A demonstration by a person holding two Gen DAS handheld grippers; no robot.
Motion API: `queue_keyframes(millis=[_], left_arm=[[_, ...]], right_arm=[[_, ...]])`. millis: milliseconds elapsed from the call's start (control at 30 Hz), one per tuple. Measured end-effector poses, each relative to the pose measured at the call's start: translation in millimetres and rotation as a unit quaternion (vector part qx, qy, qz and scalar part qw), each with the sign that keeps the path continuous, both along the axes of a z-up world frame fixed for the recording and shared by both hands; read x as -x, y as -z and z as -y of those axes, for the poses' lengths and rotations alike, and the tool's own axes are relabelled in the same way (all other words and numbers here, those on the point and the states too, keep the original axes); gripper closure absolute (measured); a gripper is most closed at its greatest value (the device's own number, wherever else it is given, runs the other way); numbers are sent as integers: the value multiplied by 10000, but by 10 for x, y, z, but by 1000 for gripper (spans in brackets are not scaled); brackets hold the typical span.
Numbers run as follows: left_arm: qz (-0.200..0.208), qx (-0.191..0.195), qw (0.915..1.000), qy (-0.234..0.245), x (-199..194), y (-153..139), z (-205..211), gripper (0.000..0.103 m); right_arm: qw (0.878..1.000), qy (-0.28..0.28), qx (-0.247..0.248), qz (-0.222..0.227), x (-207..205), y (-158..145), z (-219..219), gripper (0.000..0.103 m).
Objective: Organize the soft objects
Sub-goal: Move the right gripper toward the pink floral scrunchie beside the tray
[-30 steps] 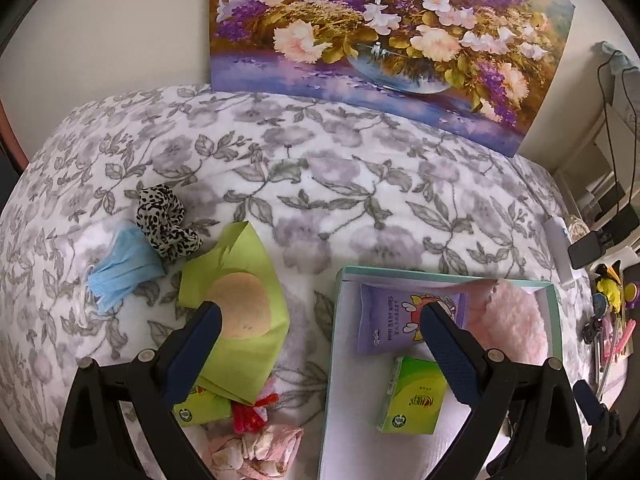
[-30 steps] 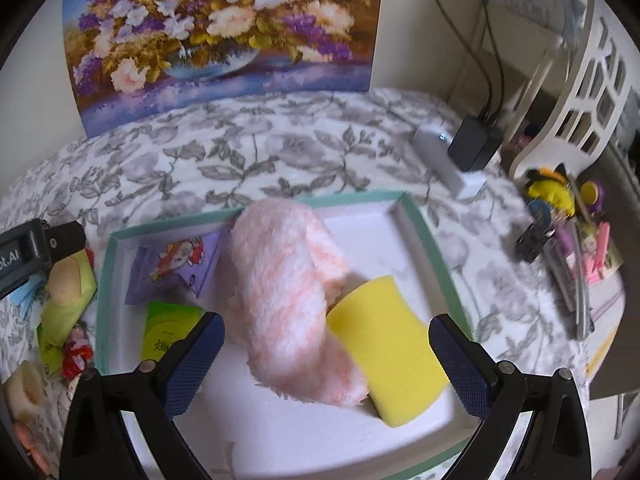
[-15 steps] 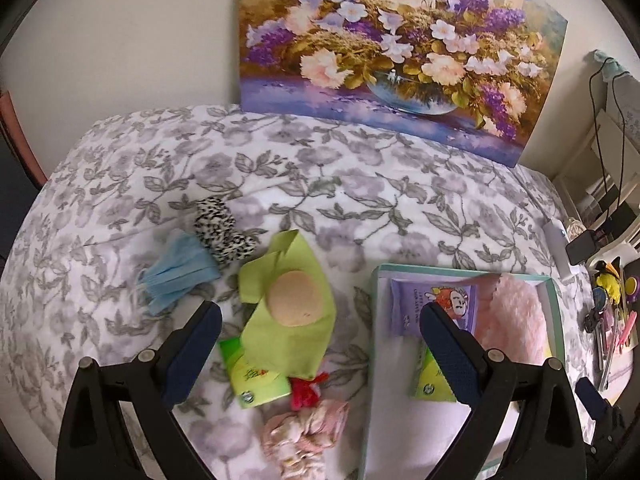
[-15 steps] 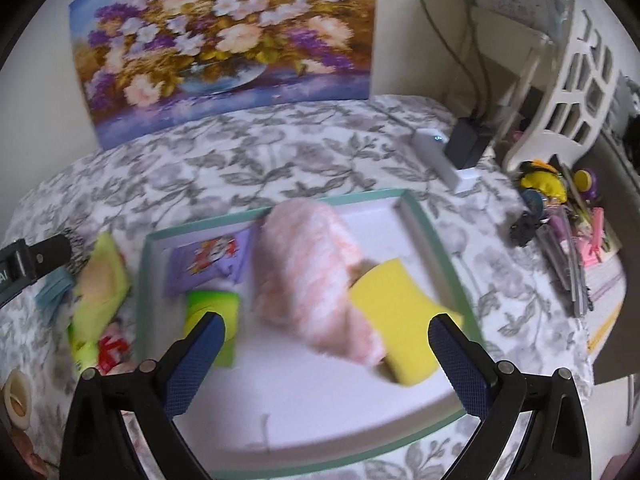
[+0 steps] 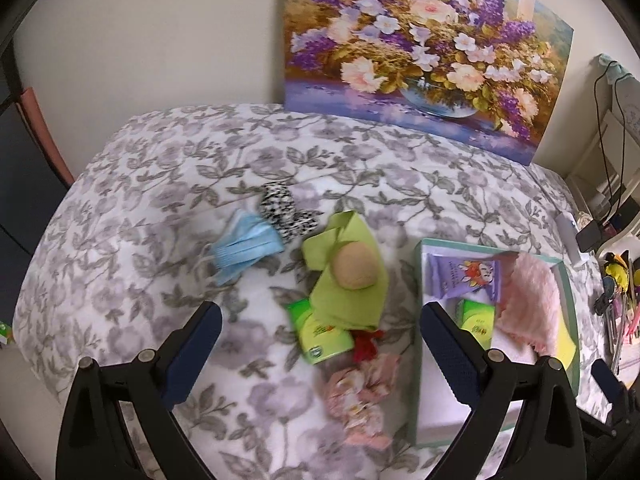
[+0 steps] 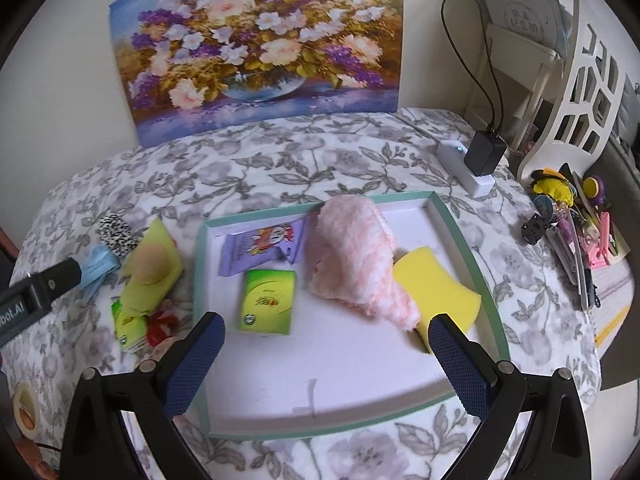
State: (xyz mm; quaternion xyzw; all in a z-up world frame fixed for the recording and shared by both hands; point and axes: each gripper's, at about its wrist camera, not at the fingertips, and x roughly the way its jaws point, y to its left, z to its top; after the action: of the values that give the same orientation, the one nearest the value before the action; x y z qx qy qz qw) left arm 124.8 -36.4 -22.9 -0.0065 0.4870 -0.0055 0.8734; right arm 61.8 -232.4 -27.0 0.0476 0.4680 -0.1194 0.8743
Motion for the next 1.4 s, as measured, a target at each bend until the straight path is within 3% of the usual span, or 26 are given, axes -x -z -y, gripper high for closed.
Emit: queue_keyframes(millis=[367,567,733,1000,1167,1400], left_arm=[[39,25,9999,-111,252,-13,-295,4],[-21,98,9993,-364,210,14,-480,4],[-113,216,9986,-474,156,60,-576,4],[-592,359,9948,-750,24,290,-702,4],[-1004,284,9900,-948,-72,524,-795,4],[-1443,540,9799,-1266,-139,723,-953,4]], right_arm=[[9990,-390,-11,235,189,-173,-411,0],[9983,-558,-137,52,144,-93,-556,1],[9953,-765,-526,-275,59,64,-662,3],[9891,-1205,-421,-730,-51,327,-956,18],[9844,-1404,-430,-966,-101,463,-1115,23],[9768,-1607,-621,-1274,-179,637,-1280,28]])
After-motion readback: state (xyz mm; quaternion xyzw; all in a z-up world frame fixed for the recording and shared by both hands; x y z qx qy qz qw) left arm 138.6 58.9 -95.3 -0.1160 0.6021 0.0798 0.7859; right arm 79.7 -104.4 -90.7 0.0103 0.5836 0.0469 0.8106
